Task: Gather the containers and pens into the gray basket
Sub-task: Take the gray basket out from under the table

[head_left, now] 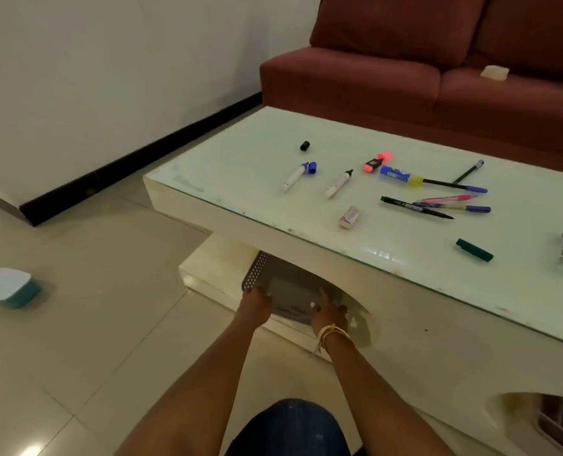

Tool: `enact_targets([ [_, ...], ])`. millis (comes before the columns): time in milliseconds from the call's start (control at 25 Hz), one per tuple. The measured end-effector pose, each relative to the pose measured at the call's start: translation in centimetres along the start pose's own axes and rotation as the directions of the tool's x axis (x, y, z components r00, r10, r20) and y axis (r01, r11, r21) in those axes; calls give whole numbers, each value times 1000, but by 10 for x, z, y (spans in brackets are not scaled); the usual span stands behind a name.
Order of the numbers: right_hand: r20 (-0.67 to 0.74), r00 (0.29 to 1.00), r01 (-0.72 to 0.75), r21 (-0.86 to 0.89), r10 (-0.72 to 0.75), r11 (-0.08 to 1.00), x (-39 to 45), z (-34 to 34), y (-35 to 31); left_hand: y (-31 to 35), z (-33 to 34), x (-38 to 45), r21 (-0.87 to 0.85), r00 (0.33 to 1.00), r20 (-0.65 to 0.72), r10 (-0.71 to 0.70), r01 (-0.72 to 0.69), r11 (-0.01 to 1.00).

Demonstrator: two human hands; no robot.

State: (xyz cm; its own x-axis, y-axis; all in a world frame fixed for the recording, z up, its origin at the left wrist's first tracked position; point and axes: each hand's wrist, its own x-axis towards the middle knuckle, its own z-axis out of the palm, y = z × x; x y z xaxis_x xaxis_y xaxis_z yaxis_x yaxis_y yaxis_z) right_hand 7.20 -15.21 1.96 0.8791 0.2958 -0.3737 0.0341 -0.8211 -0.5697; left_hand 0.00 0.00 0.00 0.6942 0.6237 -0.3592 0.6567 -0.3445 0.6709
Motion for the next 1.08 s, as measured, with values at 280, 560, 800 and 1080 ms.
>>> enact_targets([
  [280, -47, 997, -64, -130, 59, 989, -5, 3, 20, -18, 11, -3, 157, 999, 0, 52, -51, 986],
  [560, -48, 950, -286, 251, 307, 925, -2, 10, 13, -27, 6, -17, -204, 935, -264, -237, 186, 961],
  [800, 136, 945, -320, 561, 297, 763, 52, 37, 16, -21, -28, -22, -754, 871, -26, -491, 305, 582],
  [1080, 209, 966, -250, 602, 152, 758, 14, 2, -45, -34, -49, -14, -989, 880, 127, -458, 150, 14],
])
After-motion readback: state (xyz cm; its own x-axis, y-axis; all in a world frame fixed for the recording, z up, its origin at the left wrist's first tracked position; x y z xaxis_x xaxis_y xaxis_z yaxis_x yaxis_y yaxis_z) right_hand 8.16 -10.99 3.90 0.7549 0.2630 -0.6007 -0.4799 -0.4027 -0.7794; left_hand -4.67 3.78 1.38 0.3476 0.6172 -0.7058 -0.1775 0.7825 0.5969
